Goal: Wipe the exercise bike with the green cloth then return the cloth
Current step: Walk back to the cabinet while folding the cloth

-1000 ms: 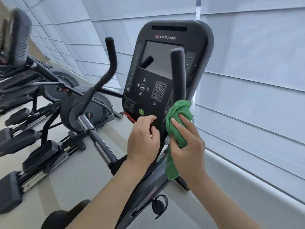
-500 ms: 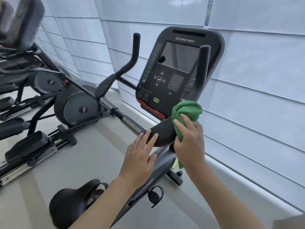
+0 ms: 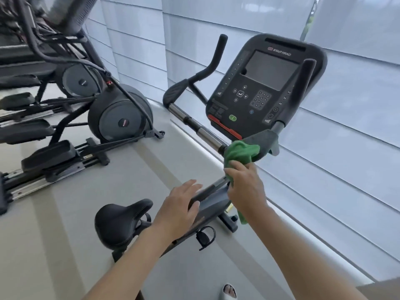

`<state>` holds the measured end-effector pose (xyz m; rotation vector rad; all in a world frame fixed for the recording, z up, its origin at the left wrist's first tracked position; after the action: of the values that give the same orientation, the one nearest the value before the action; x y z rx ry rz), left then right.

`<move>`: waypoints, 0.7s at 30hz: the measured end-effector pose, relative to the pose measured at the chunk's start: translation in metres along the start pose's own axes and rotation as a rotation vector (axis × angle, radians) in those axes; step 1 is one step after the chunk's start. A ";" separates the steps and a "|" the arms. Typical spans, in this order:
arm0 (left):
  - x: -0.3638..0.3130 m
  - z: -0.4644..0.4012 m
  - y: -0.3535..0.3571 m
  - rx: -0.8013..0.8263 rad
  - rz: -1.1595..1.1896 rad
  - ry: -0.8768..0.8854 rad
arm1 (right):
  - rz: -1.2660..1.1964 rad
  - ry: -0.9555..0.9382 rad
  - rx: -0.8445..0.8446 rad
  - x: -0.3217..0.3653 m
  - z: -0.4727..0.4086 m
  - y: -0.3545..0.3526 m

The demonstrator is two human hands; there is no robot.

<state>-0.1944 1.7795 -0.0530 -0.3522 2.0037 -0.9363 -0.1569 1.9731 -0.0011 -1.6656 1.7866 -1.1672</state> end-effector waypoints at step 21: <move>0.132 0.199 -0.195 -0.499 -0.145 -0.748 | -1.005 -0.683 0.799 0.341 0.085 0.086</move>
<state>-0.1293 1.4781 -0.0568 -0.9750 1.4854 -0.2825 -0.2044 1.6161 -0.0389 -2.0290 -0.0403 -1.1734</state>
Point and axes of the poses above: each hand's wrist, its own z-axis away from the middle knuckle, its own y-axis out of the palm, x = y × z, the point moved 7 cm from there along -z, towards the middle knuckle, and after that the axes turned 13 degrees about -x, right-handed, at the moved point
